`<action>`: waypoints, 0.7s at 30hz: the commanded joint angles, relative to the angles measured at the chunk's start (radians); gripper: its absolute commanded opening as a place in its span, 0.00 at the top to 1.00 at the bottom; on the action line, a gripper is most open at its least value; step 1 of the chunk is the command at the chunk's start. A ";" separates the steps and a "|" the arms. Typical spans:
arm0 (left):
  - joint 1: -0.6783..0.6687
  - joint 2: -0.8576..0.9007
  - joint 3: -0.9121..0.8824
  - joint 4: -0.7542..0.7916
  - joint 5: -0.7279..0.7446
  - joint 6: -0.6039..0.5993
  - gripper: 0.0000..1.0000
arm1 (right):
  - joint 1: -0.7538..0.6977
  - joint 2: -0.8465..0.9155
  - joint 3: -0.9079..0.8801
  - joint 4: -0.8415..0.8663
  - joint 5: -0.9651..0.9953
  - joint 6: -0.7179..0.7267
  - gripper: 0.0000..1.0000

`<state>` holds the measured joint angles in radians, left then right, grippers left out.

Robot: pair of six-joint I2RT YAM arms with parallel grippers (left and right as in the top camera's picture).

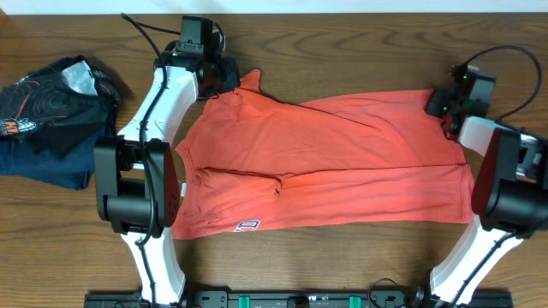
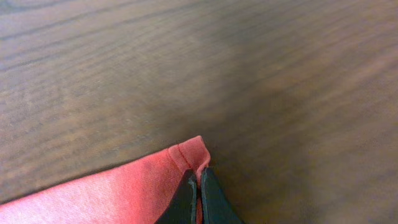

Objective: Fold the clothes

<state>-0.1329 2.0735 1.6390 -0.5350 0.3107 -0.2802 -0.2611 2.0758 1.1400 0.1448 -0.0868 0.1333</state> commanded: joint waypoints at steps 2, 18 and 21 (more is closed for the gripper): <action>-0.002 -0.009 0.003 -0.005 -0.007 0.016 0.94 | -0.032 -0.122 0.030 -0.038 0.039 0.007 0.99; -0.001 -0.121 0.003 -0.178 0.040 -0.070 0.94 | -0.047 -0.323 0.031 -0.390 0.148 -0.037 0.99; -0.001 -0.157 0.003 -0.286 0.044 -0.088 0.94 | -0.048 -0.335 0.031 -0.467 0.174 -0.038 0.99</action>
<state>-0.1329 1.9656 1.6386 -0.7757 0.3401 -0.3370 -0.2989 1.7729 1.1591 -0.2955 0.0387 0.1089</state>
